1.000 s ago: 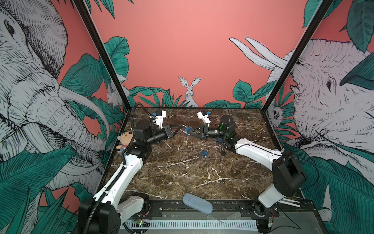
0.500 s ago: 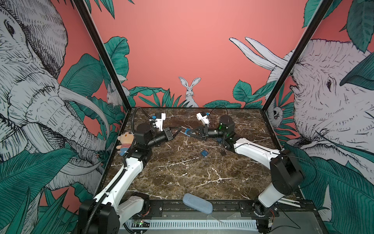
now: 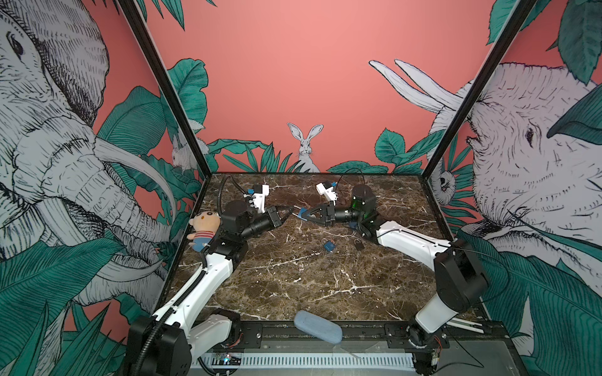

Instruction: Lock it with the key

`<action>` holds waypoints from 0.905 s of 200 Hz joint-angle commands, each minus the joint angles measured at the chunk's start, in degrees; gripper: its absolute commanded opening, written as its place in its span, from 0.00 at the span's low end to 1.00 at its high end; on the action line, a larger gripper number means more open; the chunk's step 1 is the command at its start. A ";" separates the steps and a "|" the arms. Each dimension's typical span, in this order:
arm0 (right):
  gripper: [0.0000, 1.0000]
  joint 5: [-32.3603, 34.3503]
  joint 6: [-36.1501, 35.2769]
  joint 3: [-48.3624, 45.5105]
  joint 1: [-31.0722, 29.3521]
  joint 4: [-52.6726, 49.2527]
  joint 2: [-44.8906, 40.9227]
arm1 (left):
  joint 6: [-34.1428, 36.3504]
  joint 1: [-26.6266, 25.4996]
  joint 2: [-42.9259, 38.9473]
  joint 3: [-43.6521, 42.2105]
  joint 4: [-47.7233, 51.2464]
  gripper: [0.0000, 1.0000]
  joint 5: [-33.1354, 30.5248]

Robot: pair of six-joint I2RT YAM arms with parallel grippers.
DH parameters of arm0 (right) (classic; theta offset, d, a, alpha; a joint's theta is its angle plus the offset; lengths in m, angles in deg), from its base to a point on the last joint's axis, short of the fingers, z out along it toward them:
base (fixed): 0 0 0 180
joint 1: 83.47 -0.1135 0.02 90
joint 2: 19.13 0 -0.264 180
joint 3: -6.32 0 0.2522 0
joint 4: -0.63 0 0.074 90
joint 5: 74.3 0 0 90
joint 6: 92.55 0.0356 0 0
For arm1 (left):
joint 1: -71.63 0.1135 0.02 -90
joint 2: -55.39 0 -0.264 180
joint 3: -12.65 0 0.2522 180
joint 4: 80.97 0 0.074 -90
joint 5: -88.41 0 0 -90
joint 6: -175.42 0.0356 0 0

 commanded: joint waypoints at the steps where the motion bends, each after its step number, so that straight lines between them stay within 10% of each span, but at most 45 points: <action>1: 0.00 1.75 -3.73 4.48 -2.22 5.10 -1.91 | 0.63 -4.17 1.14 -2.25 4.53 0.00 5.51; 181: 0.00 0.60 -1.81 6.39 -2.76 7.12 0.22 | -1.84 -11.50 1.50 -9.34 -4.87 0.00 7.92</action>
